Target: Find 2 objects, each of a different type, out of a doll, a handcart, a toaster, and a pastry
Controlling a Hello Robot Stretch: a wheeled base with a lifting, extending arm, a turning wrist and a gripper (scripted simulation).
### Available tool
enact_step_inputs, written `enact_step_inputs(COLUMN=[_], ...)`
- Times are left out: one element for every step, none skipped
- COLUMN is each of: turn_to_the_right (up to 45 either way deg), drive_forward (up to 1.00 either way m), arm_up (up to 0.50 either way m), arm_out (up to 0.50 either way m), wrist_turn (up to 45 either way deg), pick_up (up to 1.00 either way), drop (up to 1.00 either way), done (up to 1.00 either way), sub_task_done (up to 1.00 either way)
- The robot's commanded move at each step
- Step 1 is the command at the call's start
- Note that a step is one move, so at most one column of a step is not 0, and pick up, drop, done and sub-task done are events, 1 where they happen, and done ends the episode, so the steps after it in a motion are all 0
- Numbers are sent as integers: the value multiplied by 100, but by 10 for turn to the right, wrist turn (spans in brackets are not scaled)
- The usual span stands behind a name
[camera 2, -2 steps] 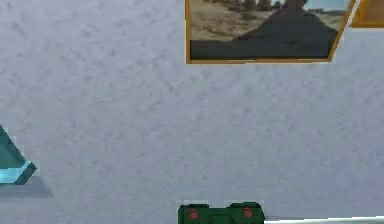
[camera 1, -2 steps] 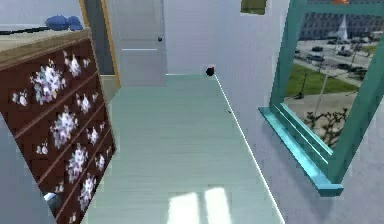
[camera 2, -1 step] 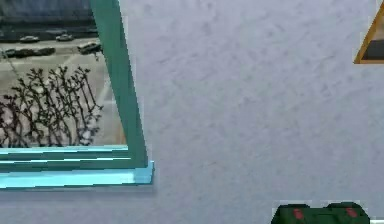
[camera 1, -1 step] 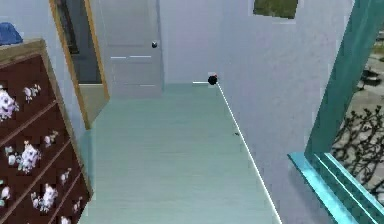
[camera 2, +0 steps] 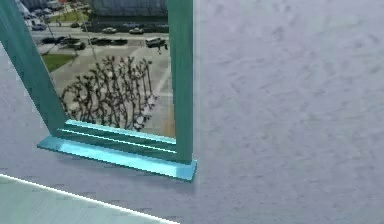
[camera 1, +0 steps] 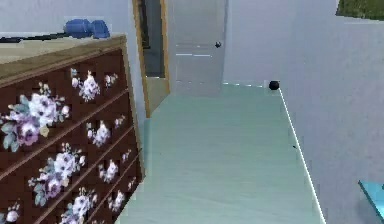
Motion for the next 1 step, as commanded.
enact_step_inputs(turn_to_the_right=[-30], drive_forward=[0], arm_up=[0], arm_out=[0], wrist_turn=[0], pick_up=[0], drop=[0], done=[0], sub_task_done=[0])
